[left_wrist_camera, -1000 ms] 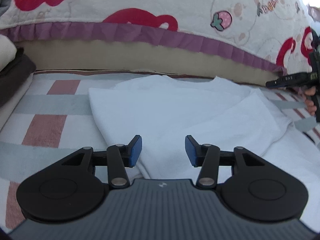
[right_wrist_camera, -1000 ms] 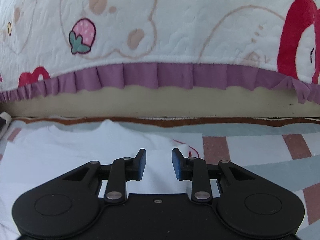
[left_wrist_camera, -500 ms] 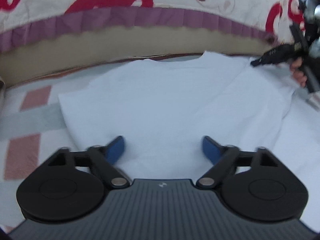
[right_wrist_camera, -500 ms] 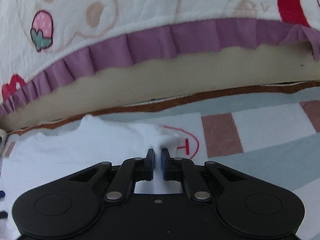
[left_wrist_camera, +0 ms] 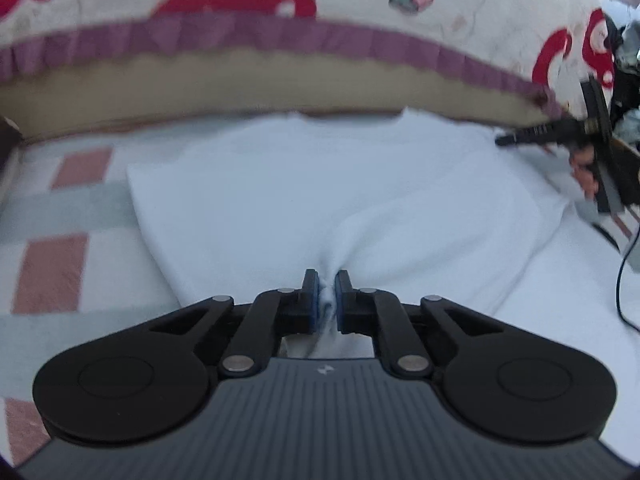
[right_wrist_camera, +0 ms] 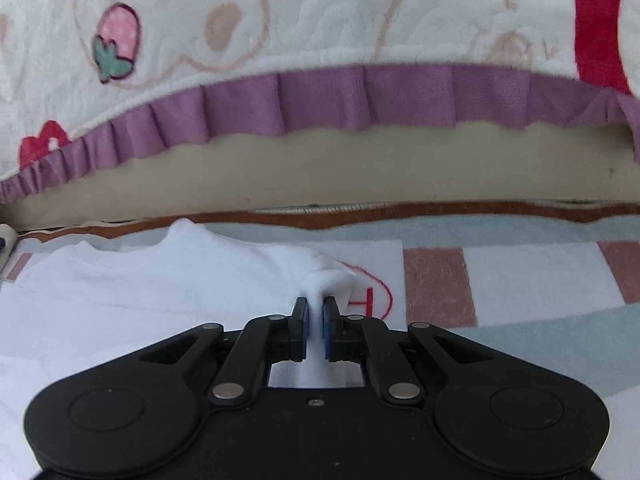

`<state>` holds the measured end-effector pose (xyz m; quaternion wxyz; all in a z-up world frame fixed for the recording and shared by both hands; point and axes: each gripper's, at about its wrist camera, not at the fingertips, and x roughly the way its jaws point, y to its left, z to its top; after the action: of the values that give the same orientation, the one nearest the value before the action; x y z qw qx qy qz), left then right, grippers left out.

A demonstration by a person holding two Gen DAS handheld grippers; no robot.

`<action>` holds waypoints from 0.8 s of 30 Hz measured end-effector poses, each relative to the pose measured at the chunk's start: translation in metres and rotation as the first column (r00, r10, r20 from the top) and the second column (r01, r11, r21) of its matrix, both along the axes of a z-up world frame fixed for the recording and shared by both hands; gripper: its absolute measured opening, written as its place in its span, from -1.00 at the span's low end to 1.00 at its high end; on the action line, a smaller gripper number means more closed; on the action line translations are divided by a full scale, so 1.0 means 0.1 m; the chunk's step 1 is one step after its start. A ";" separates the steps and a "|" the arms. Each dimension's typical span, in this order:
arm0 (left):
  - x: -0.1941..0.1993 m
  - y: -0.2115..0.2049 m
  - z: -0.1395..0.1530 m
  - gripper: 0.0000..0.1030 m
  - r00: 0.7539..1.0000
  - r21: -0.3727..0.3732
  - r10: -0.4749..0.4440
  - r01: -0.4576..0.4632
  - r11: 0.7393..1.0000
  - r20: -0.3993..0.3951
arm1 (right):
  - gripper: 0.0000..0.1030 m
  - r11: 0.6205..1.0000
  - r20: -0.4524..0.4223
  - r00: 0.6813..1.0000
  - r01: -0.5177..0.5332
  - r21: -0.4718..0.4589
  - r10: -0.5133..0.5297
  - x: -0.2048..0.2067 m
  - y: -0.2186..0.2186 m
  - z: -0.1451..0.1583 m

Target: Fold clothes

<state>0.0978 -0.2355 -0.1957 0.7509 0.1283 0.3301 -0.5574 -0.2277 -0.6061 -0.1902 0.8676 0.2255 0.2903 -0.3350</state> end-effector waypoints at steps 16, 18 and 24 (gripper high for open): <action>0.54 -0.32 -0.10 -0.86 0.973 0.044 0.213 -0.210 0.977 -0.093 | -0.88 0.989 -0.105 0.986 0.116 -0.091 -0.126 0.12 -0.03 0.07; 0.60 -0.33 -0.13 -0.85 0.965 0.065 0.231 -0.224 0.972 -0.126 | -0.88 0.978 -0.120 0.974 0.183 -0.101 -0.194 0.05 -0.10 0.10; 0.90 -0.16 -0.20 -0.75 0.912 -0.019 0.235 -0.256 0.966 -0.337 | -0.71 0.988 0.008 0.988 0.155 0.021 -0.155 -0.32 0.06 0.31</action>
<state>0.1880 -0.2515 -0.2158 0.7521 -0.0336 0.4479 -0.4822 -0.2598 -0.5996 -0.1597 0.8379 0.2581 0.2710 -0.3974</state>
